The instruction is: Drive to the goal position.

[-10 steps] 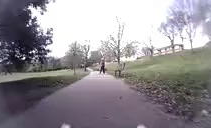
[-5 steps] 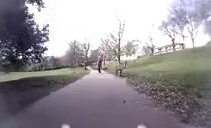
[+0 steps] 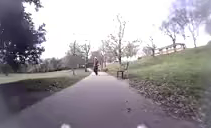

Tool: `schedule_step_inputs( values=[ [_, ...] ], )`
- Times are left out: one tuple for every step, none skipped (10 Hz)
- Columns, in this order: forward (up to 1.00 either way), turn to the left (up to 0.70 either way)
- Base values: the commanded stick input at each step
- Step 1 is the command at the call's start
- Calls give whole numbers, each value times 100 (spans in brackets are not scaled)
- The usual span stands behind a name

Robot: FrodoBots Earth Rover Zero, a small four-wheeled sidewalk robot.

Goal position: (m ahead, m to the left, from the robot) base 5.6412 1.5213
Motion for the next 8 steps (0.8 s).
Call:
schedule_step_inputs(
  values=[
    [70,1],
    [70,1],
    [70,1],
    [70,1],
    [70,1],
    [70,1],
    [70,5],
    [70,16]
  ],
)
